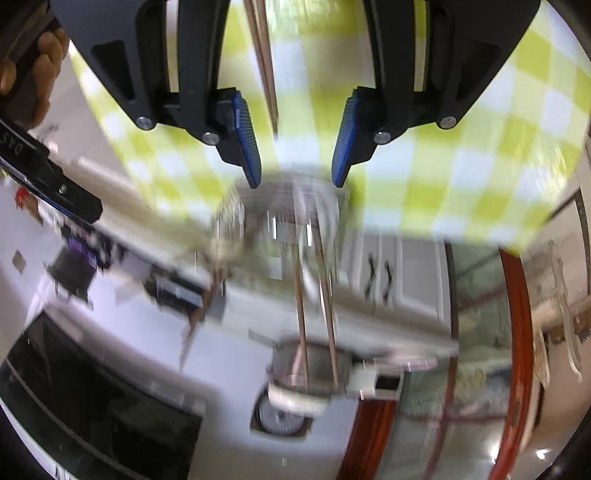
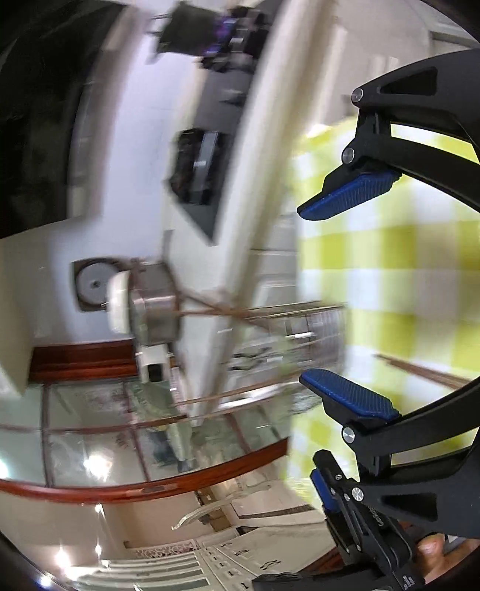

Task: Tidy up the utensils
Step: 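Grasp a wooden chopstick on the cloth with the left tool, then grasp another wooden chopstick with the right tool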

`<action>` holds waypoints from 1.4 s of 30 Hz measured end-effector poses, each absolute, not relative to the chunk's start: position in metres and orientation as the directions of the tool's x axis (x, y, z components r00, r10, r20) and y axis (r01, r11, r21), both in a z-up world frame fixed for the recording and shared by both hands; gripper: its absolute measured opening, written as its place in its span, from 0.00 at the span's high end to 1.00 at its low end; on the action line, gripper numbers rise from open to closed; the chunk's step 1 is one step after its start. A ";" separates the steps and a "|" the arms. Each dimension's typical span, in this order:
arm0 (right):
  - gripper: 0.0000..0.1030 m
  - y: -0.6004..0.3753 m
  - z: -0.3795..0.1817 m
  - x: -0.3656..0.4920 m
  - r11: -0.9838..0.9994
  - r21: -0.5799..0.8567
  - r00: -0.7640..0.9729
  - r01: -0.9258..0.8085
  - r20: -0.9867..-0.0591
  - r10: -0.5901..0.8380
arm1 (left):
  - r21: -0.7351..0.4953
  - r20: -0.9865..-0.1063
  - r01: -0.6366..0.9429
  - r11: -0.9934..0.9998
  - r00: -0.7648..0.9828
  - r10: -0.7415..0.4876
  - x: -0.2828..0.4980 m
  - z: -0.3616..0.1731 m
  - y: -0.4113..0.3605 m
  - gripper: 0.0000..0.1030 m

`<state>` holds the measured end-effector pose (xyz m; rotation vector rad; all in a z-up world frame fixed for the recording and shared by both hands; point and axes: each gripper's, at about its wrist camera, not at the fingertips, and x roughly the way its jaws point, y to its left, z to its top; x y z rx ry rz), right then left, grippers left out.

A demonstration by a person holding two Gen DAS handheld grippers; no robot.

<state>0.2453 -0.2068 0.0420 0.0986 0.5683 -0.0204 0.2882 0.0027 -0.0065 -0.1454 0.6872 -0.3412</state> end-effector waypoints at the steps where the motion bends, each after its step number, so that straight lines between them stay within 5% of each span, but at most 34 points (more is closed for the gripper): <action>1: 0.24 -0.211 0.027 0.241 0.994 0.100 0.821 0.052 -0.570 0.014 | -0.247 -0.627 0.264 0.933 0.691 -0.361 0.282 -0.021 0.001 0.63; 12: 0.20 -0.222 -0.066 0.200 0.994 0.072 0.680 0.079 -0.733 0.000 | -0.214 -0.749 0.317 0.924 0.553 -0.364 0.254 -0.087 -0.026 0.77; 27: 0.20 -0.230 -0.077 0.198 0.993 0.090 0.664 0.075 -0.748 0.017 | -0.114 -0.810 0.332 0.936 0.515 -0.281 0.256 -0.106 -0.054 0.82; 35: 0.19 -0.230 -0.079 0.200 0.992 0.089 0.653 0.086 -0.757 0.012 | 0.045 -0.821 0.341 0.939 0.548 -0.159 0.253 -0.106 -0.077 0.88; 42: 0.19 -0.220 -0.078 0.203 0.995 0.066 0.647 0.069 -0.763 0.006 | 0.025 -0.823 0.300 0.954 0.548 -0.151 0.260 -0.106 -0.056 0.93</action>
